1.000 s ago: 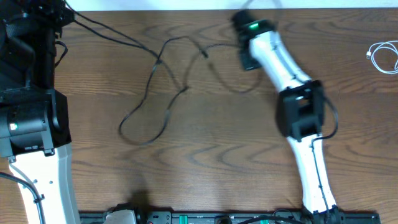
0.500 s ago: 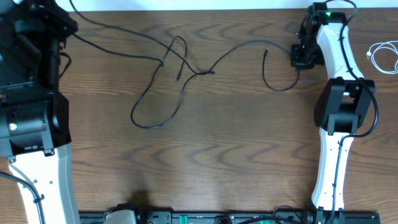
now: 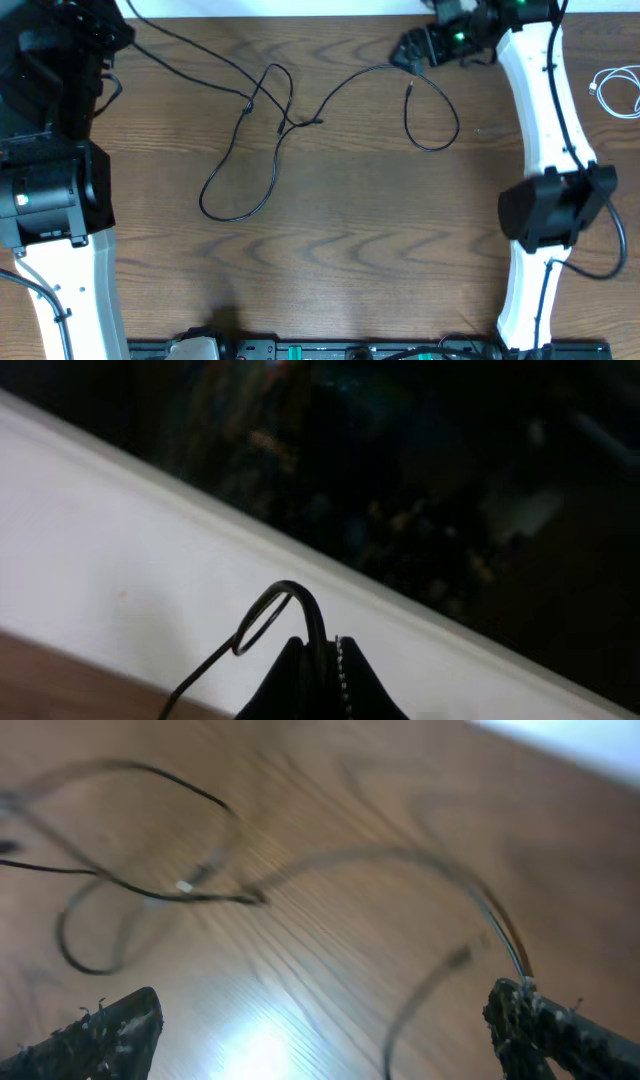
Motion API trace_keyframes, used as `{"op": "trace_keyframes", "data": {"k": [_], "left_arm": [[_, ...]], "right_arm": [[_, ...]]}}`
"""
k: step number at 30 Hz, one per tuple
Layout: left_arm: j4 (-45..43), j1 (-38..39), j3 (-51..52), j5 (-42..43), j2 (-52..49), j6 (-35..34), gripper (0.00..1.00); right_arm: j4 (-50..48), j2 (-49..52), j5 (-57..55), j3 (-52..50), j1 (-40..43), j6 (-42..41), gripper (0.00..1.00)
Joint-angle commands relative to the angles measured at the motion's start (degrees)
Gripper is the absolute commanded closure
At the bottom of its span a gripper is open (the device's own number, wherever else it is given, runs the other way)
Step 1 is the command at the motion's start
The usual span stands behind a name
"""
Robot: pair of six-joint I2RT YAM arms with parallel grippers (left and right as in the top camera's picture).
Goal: Untangle cables
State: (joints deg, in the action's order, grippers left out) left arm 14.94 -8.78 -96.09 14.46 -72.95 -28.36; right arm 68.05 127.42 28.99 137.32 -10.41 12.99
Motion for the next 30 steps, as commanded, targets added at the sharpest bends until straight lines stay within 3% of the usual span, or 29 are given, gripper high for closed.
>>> {"op": "trace_keyframes", "data": {"k": [1,10,13,17,26,28,30], "left_arm": [[-3.1,0.2,-1.4,6.0,1.1,-4.4,0.93],[-3.8,0.2,-1.4,9.8,1.7,-6.7,0.92],[-4.2,0.2,-1.4,11.5,2.3,-6.9,0.93],[-4.5,0.2,-1.4,13.7,3.0,-5.5,0.92],[-5.0,0.2,-1.4,16.0,3.0,-4.5,0.93],[-6.8,0.2,-1.4,16.0,3.0,-4.5,0.92],[-11.0,-0.1,-1.4,16.0,3.0,-4.5,0.93]], "right_arm": [[-0.7,1.7,1.6,-0.3,-5.5,1.3,0.01],[-8.9,5.4,3.3,-0.3,-18.3,1.6,0.02],[-14.4,6.0,3.3,-0.3,-20.6,-3.2,0.05],[-20.0,6.1,-0.2,-0.3,-21.7,-16.1,0.17],[-18.4,10.2,-1.9,-0.3,-24.4,-23.5,0.25],[-16.7,11.7,-5.4,-0.3,-24.9,-26.9,0.28],[-13.5,13.0,-12.9,-0.4,-24.9,-32.4,0.25]]}}
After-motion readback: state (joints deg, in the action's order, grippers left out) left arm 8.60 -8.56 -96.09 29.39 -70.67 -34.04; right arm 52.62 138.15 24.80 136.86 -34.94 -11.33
